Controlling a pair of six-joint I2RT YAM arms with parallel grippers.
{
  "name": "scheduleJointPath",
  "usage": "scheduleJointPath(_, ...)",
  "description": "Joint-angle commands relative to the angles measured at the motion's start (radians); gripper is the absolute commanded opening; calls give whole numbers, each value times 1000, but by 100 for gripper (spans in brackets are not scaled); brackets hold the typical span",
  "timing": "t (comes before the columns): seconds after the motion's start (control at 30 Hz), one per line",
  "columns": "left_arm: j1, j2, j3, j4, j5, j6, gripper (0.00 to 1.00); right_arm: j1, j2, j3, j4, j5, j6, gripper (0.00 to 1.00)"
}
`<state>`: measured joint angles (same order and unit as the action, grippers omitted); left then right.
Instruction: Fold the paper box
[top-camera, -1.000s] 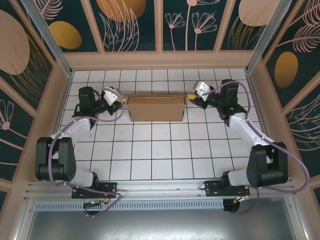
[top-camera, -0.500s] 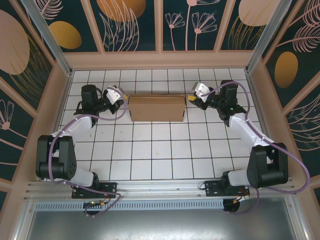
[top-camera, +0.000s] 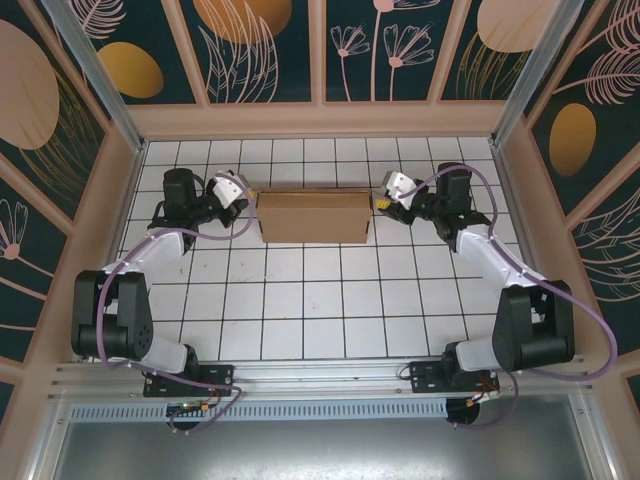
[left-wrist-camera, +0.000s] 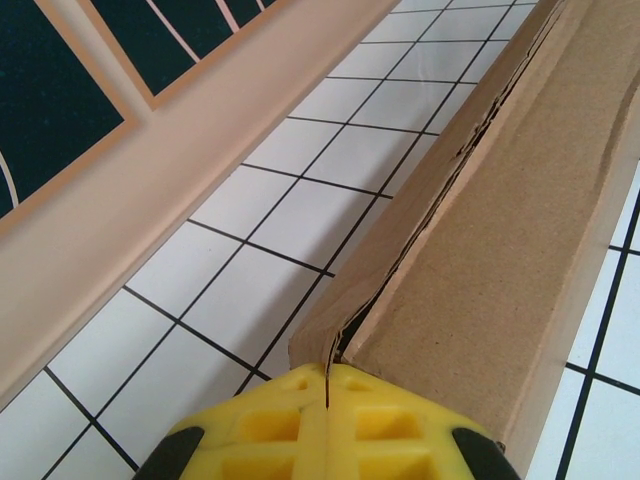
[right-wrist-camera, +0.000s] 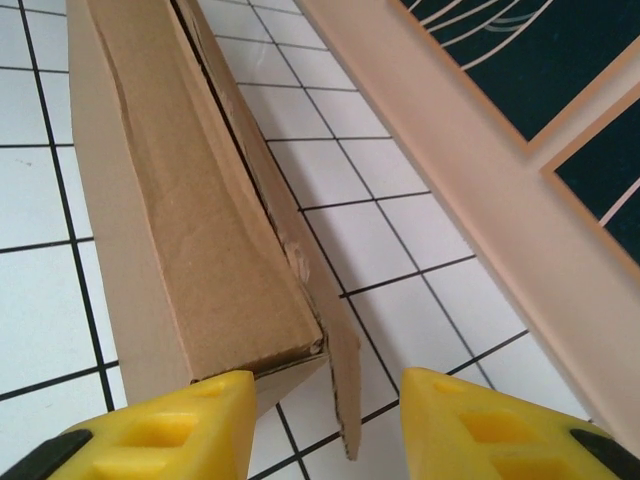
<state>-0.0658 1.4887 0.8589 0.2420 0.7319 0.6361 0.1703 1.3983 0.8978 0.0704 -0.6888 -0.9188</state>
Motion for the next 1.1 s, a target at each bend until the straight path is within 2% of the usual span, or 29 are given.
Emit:
scheduleJointPath(0.0,-5,8,18,-36,1,23,0,7,34,39,-9,-7,-22,41)
scheduleJointPath(0.17,-5,10,15,-41,0,25,0,11,65,50,-8,-11,-20,35)
scheduleJointPath(0.33,-5,9,24,-50,2,23,0,21,87,71,-16,-9,-14,22)
scheduleJointPath(0.57,-5,7,30,-56,-6,19,0,42,85,81,-31,9,-16,23)
scheduleJointPath(0.73,-5,7,34,-63,-18,20,0,46,84,73,-32,28,-15,18)
scheduleJointPath(1.07,-5,13,56,-88,-36,36,0,45,74,68,2,88,-2,19)
